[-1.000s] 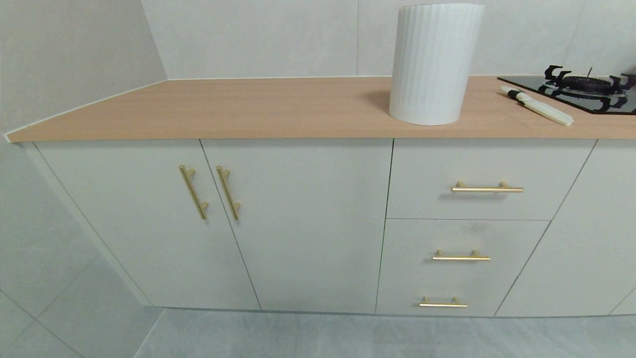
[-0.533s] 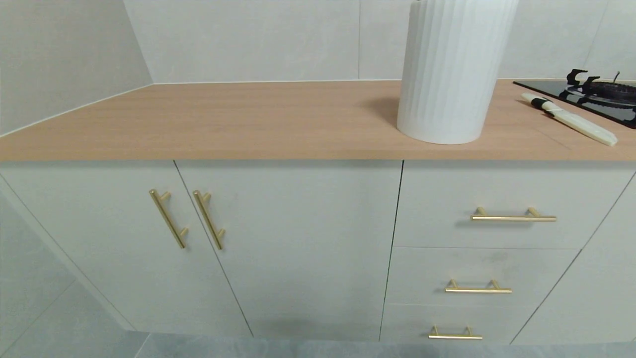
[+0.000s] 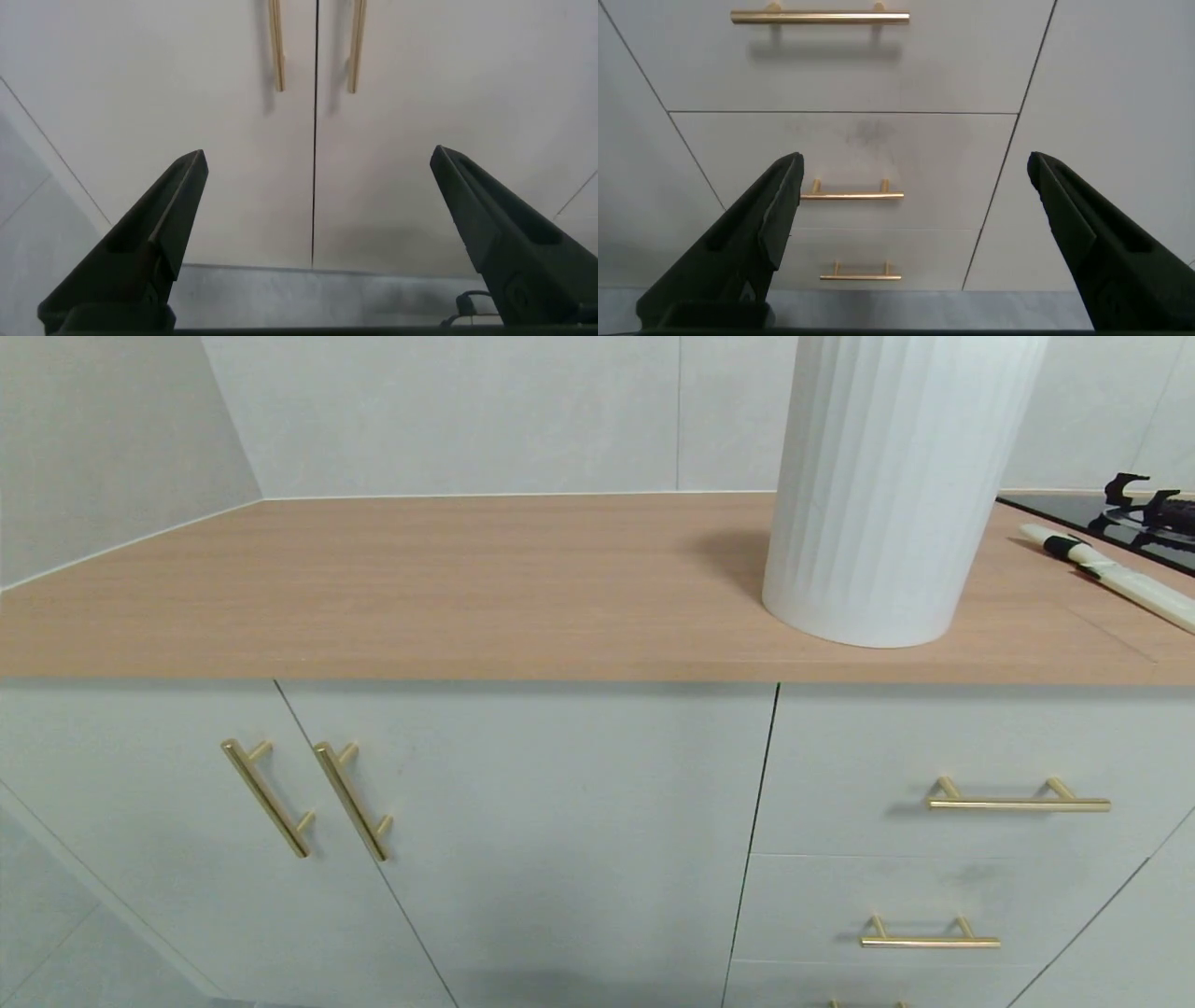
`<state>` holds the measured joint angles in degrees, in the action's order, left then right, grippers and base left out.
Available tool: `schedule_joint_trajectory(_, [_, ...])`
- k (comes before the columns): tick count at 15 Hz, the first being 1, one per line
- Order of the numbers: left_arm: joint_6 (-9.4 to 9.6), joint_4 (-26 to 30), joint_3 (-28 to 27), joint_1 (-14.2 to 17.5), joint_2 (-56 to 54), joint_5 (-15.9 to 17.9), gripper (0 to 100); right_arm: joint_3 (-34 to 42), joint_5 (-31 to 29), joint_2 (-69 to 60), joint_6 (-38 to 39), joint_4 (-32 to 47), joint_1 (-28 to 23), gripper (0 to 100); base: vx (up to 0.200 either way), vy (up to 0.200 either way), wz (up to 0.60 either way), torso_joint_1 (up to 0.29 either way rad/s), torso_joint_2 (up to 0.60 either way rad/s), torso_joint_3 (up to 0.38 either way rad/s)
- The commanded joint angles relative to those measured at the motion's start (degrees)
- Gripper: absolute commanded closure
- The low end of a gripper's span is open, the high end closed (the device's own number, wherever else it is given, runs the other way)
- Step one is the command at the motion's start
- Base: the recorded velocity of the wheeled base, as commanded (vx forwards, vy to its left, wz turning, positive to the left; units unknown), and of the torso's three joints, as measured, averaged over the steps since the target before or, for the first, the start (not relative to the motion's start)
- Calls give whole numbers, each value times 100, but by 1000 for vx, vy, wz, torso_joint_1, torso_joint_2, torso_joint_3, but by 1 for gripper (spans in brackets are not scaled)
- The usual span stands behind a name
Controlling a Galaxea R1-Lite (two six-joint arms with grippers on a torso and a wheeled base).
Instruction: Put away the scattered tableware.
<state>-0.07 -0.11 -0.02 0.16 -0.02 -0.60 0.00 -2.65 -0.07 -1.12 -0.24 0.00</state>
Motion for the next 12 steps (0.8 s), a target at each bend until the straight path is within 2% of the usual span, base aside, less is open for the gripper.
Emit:
schedule_joint_trajectory(1, [-1, -7, 2, 2, 2, -2, 0, 0, 1, 16, -2, -2, 0, 0, 0, 0, -600, -7, -2, 7])
schedule_joint_trajectory(12, [-1, -7, 2, 2, 2, -2, 0, 0, 1, 7, -2, -2, 0, 0, 0, 0, 0, 0, 0, 0])
